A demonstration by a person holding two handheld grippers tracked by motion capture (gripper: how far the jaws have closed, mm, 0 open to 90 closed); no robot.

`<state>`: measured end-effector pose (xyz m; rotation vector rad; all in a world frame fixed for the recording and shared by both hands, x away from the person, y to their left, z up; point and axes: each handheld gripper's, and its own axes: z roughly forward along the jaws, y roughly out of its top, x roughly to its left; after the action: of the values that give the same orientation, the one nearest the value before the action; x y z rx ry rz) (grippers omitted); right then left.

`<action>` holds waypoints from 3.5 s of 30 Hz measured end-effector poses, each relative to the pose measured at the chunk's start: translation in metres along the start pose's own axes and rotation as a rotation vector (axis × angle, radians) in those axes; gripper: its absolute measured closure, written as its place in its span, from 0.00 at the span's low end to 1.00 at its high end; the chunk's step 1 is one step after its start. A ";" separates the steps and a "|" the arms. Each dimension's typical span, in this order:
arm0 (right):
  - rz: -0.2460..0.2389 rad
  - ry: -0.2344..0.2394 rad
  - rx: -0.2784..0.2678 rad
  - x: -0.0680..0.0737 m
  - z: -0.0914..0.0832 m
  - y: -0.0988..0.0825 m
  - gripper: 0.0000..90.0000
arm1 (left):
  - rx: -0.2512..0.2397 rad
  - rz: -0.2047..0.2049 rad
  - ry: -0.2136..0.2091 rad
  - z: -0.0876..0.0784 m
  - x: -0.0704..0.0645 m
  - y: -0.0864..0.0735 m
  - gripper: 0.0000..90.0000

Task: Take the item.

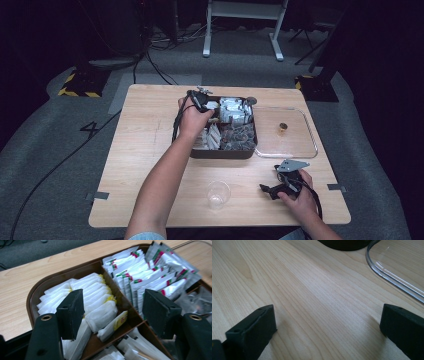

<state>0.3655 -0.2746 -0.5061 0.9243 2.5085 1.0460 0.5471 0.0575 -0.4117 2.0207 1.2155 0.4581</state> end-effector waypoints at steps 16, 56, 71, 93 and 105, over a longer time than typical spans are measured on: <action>-0.001 0.000 -0.001 0.000 0.000 0.000 0.01 | 0.121 -0.011 -0.016 0.030 0.000 -0.008 0.58; 0.001 0.000 -0.001 0.000 0.000 0.000 0.01 | 0.186 0.088 -0.111 0.022 0.001 0.011 1.00; 0.001 -0.001 -0.001 0.000 0.000 0.000 0.01 | 0.106 0.096 -0.168 -0.012 0.001 0.031 1.00; 0.001 0.000 -0.001 0.000 0.000 0.000 0.01 | 0.018 0.214 -0.253 -0.085 -0.008 0.037 1.00; 0.002 0.000 0.000 0.000 0.000 0.000 0.01 | -0.041 0.295 -0.352 -0.128 -0.029 0.019 1.00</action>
<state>0.3654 -0.2744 -0.5061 0.9263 2.5087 1.0464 0.4652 0.0781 -0.3095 2.1422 0.6947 0.2468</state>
